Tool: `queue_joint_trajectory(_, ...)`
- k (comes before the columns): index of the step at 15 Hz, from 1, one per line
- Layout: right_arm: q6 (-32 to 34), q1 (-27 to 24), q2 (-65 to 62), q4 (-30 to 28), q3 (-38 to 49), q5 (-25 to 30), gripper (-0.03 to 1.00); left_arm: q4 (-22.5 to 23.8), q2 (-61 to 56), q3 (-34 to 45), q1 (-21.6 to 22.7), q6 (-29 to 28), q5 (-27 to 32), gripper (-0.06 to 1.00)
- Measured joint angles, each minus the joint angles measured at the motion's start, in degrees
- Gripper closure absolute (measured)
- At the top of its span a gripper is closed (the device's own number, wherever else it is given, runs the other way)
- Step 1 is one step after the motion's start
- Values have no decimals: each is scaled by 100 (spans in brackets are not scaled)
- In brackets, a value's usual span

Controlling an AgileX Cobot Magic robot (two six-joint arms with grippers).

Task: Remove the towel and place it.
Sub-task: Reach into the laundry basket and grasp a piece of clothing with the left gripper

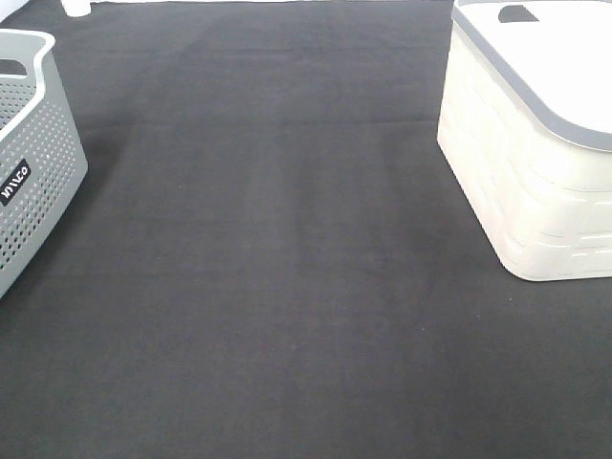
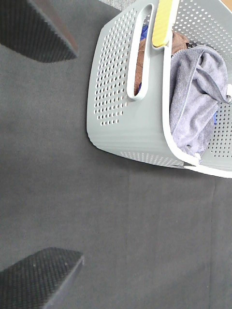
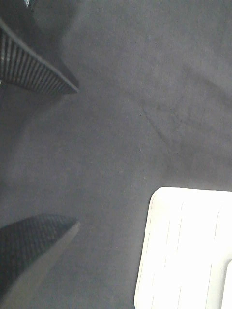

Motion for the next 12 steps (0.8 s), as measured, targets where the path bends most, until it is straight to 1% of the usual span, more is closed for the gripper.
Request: queue_joint_trajectory(12, 0, 0, 0, 0, 0, 0, 29, 0, 0, 0, 0, 0, 0, -4)
